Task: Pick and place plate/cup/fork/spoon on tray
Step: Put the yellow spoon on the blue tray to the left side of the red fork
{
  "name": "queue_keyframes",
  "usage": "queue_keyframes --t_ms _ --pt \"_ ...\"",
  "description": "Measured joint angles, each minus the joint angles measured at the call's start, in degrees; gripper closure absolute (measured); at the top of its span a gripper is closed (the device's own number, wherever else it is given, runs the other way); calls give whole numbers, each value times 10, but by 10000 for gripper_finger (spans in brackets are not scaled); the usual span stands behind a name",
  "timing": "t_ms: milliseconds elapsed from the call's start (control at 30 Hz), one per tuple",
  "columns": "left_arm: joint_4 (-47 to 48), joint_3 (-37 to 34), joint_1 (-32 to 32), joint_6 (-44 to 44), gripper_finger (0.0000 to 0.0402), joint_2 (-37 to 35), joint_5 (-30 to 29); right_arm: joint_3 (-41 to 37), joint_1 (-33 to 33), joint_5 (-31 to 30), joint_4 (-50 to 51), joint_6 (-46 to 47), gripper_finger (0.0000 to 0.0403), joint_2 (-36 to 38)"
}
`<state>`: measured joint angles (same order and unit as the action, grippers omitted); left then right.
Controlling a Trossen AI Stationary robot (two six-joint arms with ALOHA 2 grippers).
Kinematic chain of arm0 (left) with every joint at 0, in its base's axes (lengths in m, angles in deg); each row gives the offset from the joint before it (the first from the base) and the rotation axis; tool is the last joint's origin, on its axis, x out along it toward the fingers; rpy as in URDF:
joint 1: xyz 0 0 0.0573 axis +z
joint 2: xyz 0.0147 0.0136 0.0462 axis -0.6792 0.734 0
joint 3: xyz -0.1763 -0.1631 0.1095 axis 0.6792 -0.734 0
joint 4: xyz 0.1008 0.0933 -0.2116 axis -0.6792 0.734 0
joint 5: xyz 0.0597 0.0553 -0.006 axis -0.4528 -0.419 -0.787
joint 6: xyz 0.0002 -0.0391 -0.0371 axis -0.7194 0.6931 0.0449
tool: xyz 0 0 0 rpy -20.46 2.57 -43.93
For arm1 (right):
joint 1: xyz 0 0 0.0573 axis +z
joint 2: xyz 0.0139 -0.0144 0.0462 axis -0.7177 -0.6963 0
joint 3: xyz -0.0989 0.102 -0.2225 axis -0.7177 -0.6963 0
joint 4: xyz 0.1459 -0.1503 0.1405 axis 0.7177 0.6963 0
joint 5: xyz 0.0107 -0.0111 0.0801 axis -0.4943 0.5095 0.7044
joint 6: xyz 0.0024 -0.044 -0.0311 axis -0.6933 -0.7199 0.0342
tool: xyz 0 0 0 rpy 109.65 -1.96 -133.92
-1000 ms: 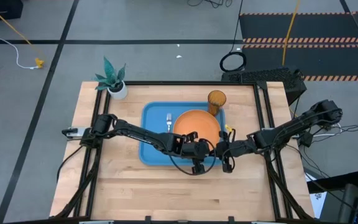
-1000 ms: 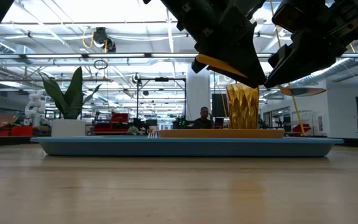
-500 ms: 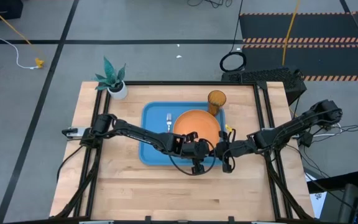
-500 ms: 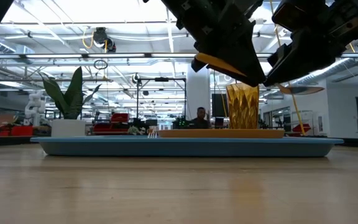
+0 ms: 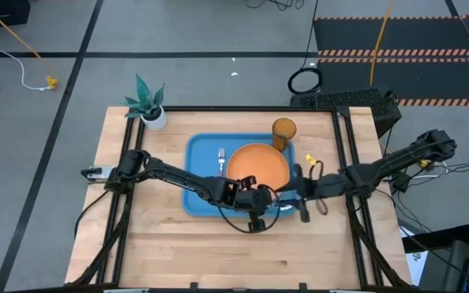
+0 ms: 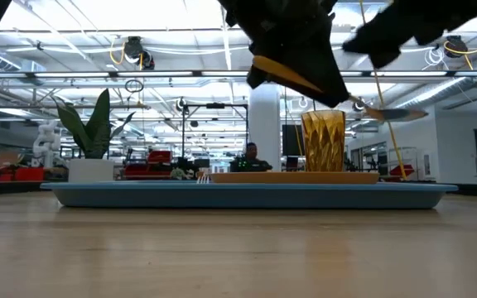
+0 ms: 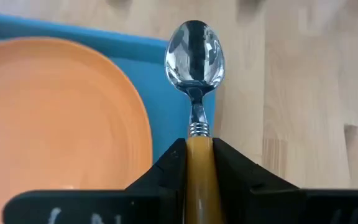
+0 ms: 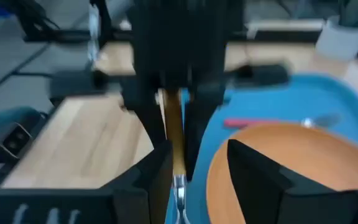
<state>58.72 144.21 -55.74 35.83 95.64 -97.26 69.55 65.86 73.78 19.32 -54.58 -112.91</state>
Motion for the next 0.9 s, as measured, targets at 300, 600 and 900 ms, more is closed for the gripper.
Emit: queue_keyframes --t_ms 300,600,900 --pt "91 0 -19 105 327 0 -67 0 0 1 35 -85 256 151" --pt "175 0 -47 235 345 0 -180 0 -1 -18 35 -208 257 212" --pt "345 -9 -77 420 331 0 -289 0 -1 -75 8 -243 257 209"
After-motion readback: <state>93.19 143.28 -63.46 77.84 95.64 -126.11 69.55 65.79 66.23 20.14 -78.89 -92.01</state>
